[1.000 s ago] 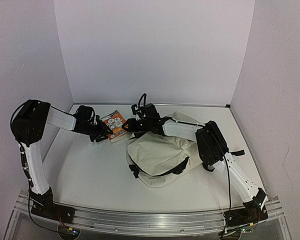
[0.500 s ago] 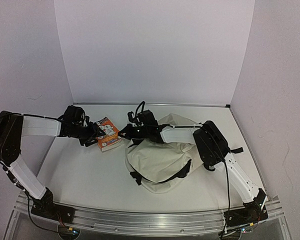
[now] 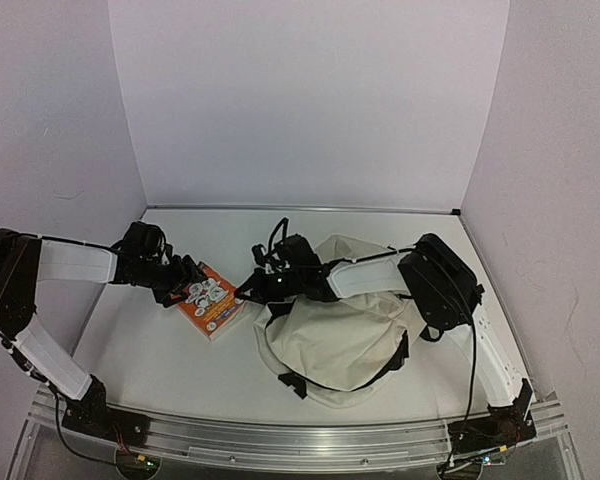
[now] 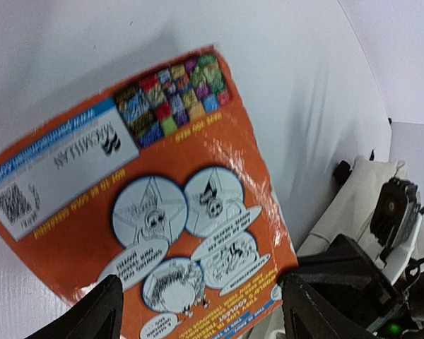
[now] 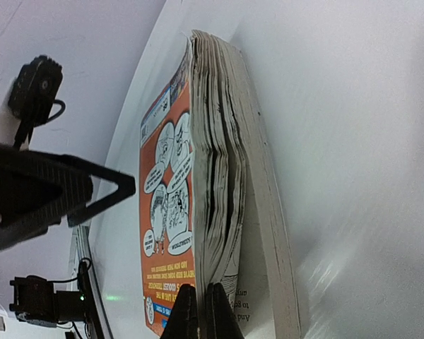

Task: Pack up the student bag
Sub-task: Move the book to the center of the board, then pick up the book from the center of the board.

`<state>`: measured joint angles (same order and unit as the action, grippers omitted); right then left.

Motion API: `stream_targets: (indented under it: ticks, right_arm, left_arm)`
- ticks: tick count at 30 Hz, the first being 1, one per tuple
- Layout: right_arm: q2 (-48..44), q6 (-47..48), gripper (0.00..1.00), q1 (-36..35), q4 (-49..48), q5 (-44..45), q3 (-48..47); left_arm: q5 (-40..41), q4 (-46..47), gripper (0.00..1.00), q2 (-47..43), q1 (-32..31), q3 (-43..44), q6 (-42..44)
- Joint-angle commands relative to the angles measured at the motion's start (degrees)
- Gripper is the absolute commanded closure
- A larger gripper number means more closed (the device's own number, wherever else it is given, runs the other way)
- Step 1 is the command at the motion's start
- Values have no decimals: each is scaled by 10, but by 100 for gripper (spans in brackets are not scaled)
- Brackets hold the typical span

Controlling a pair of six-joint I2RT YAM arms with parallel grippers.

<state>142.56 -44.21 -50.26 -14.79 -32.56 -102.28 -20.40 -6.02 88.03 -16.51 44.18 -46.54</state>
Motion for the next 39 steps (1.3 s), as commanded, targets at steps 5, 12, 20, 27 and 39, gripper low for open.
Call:
stream_targets:
  ticks: [5, 12, 20, 27, 39]
  right_arm:
    - [-90, 84, 81, -40, 138, 76, 42]
    - [-78, 186, 43, -38, 273, 150, -48]
    - [-15, 203, 37, -24, 303, 53, -131]
    - [12, 196, 28, -17, 308, 24, -157]
    - [79, 162, 29, -17, 310, -36, -207]
  left_arm:
    - [42, -24, 19, -53, 10, -20, -10]
    - [86, -112, 16, -130, 10, -31, -12]
    - [66, -104, 11, -147, 28, -88, -53]
    - [-14, 2, 11, -99, 30, -114, -77]
    - [-51, 81, 32, -5, 30, -127, -73]
